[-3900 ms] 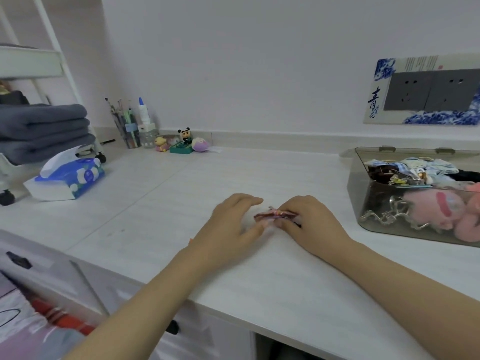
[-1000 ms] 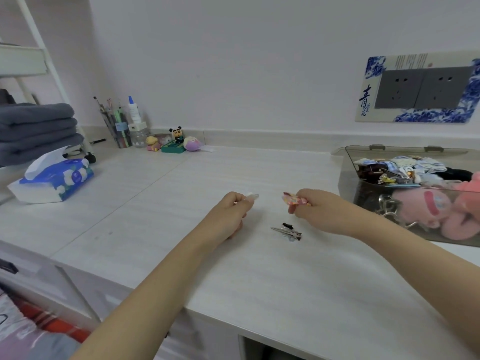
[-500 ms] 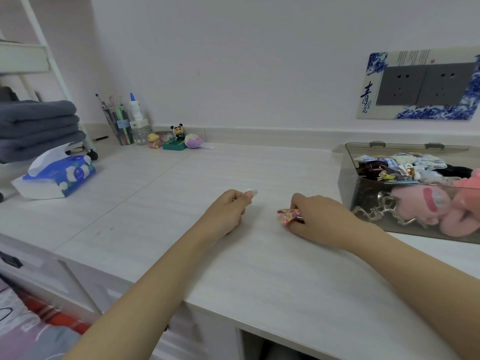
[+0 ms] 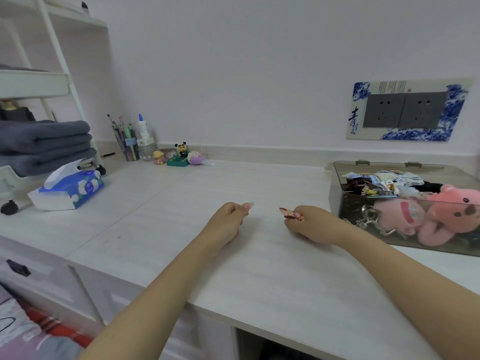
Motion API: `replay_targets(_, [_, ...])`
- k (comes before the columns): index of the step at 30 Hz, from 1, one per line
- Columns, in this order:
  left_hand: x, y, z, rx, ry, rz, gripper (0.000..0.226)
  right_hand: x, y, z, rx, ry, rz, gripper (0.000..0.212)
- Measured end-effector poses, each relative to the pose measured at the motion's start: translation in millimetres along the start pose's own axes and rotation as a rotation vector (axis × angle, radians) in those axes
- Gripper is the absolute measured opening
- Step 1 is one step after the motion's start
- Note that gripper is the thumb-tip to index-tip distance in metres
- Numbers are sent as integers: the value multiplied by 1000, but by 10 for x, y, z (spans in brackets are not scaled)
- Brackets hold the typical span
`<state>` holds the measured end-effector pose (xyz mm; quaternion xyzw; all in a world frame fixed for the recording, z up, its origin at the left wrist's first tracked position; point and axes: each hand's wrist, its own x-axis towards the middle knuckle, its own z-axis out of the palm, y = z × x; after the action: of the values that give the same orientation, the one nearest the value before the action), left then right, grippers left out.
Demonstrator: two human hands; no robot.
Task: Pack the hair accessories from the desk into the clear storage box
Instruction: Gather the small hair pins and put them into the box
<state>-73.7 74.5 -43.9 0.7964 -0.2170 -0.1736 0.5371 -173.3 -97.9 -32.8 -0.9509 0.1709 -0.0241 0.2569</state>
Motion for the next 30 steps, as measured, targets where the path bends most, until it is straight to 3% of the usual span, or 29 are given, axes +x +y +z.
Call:
replay_targets(6, [-166, 236, 204, -33, -51, 57, 35, -309, -69, -274, 494, -128, -2, 16])
replay_targets(10, [-262, 534, 441, -57, -118, 118, 33, -582, -7, -597, 564, -86, -2, 13])
replay_targets(13, [-281, 832, 705, -54, -180, 179, 35, -776, 242, -919, 585, 17, 12, 26])
replay_targets(19, [-74, 1339, 1303, 85, -240, 317, 44, -933, 808, -1500, 360, 186, 113, 30])
replay_targets(23, [271, 1678, 1660, 339, -287, 416, 36, -782, 1136, -1809, 105, 203, 186, 32])
replay_targets(26, [538, 1730, 1813, 537, -375, 463, 45, -567, 1280, -1859, -84, 228, 225, 35])
replay_targets(30, [736, 1645, 1849, 563, -439, 426, 27, -319, 1398, -1820, -213, 215, 211, 37])
